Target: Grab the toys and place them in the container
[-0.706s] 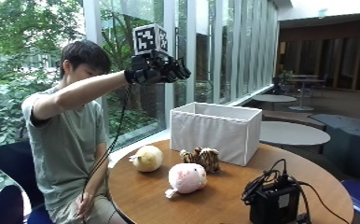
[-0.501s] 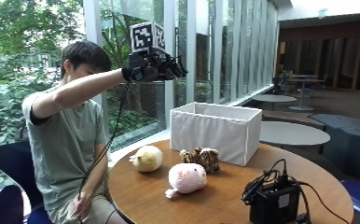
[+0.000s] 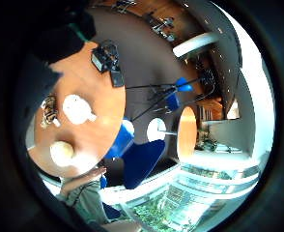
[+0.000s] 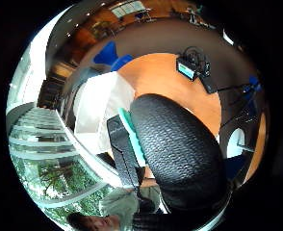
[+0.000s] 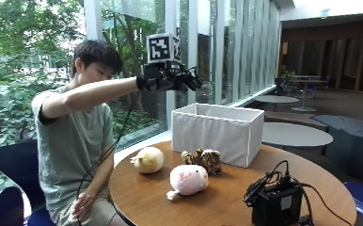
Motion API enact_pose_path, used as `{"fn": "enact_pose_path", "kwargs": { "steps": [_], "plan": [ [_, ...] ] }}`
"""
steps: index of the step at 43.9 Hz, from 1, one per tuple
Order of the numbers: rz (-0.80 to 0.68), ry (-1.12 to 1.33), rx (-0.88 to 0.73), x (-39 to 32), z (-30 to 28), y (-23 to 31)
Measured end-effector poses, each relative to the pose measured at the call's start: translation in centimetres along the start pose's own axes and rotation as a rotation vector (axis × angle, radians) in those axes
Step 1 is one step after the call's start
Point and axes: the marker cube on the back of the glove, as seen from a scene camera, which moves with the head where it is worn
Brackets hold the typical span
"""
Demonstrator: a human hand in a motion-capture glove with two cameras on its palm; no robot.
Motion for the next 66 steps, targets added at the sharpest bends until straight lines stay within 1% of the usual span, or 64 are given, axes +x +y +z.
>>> {"fn": "enact_pose_path", "kwargs": {
  "steps": [4,9,13,18,20,25,29,34,37,40,42,46,50,54,56,59,60,61,64,66],
  "plan": [
    [0.028,-0.068,-0.055,0.1,3.1,-1.7],
    [-0.004,-0.062,-0.138,0.4,8.0,-2.9],
    [0.081,-0.069,-0.209,0.6,12.7,-4.1],
    [0.106,-0.043,-0.311,0.4,18.8,-4.7],
    [0.095,-0.04,-0.362,0.3,21.1,-4.6],
    [0.007,0.036,-0.474,-1.9,27.2,-3.1],
    [-0.033,0.111,-0.48,-2.3,29.9,-2.6],
    [-0.08,0.074,-0.368,-2.2,30.9,-2.7],
    [-0.061,0.012,-0.288,-1.5,30.8,-3.3],
    [0.004,-0.113,-0.213,1.2,29.3,-5.2],
    [0.014,-0.15,-0.182,1.6,28.8,-5.7],
    [-0.071,-0.088,-0.19,-1.6,29.2,-4.8],
    [-0.039,-0.116,-0.211,-0.5,26.2,-6.2],
    [-0.074,-0.055,-0.183,-1.7,22.8,-6.1],
    [-0.122,-0.027,-0.158,-1.6,20.4,-6.1],
    [-0.343,0.048,-0.105,-1.2,16.4,-5.8],
    [-0.389,0.056,-0.087,-1.3,15.1,-5.7],
    [-0.384,0.046,-0.071,-1.7,13.6,-5.7],
    [-0.206,-0.019,-0.021,-3.9,9.1,-6.1],
    [-0.138,-0.041,0.008,-5.3,6.6,-6.3]
  ]
}}
